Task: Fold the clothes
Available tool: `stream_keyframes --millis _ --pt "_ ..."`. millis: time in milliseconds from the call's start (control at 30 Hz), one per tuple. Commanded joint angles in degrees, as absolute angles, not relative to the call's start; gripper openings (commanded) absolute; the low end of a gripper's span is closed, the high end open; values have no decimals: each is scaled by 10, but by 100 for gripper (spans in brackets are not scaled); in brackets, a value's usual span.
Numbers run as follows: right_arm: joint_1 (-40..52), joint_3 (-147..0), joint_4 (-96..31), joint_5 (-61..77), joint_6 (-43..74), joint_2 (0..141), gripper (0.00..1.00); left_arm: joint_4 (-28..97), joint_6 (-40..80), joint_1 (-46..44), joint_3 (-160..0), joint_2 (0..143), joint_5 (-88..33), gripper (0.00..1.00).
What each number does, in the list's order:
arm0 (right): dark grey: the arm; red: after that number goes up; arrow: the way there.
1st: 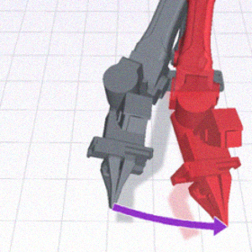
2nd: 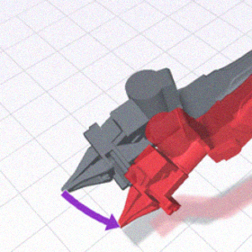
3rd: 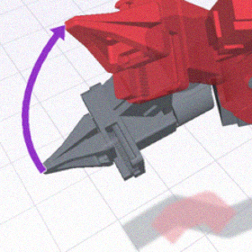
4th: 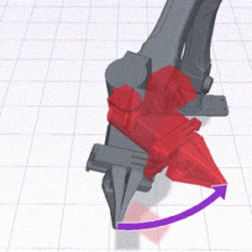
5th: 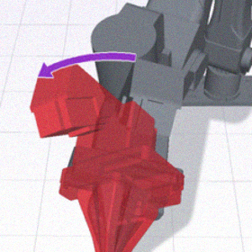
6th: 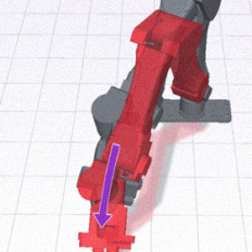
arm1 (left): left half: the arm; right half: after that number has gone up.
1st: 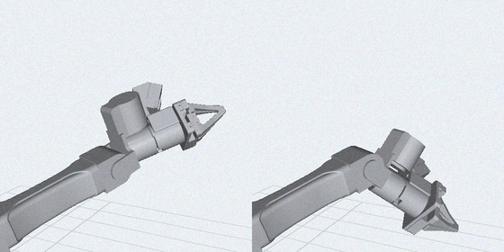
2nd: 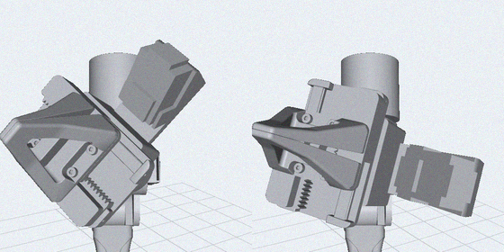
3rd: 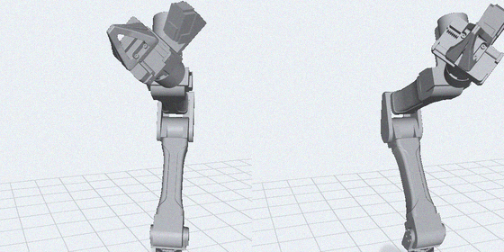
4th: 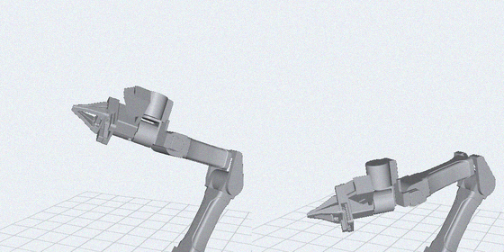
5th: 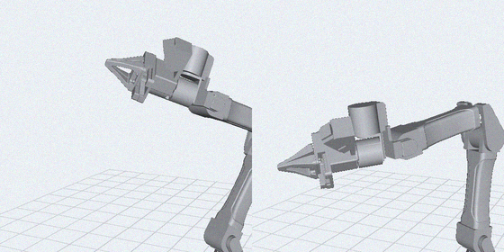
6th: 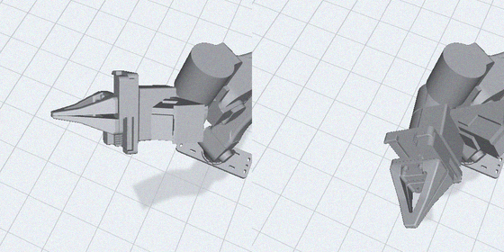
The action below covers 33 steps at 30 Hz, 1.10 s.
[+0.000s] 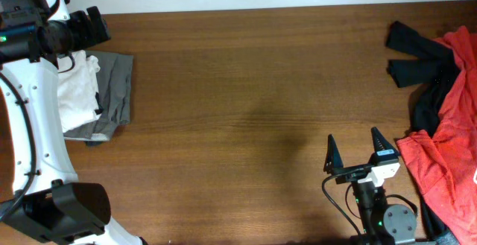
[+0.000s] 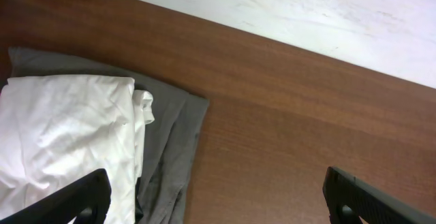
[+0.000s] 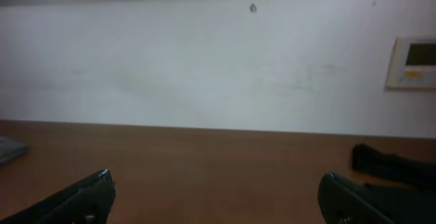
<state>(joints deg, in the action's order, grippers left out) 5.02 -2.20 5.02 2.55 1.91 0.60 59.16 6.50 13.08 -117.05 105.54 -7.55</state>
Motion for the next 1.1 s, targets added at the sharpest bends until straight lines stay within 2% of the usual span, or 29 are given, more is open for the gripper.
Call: stream_keyframes --millis 0,567,1067 --pt "48 -5 54 12 22 3 99 591 64 129 -1168 1060 -81 99" --pt "48 -3 -46 1 22 4 99 591 64 129 -1168 1060 -81 99" --pt "48 -3 -45 1 22 5 99 591 64 129 -1168 1060 -81 99"
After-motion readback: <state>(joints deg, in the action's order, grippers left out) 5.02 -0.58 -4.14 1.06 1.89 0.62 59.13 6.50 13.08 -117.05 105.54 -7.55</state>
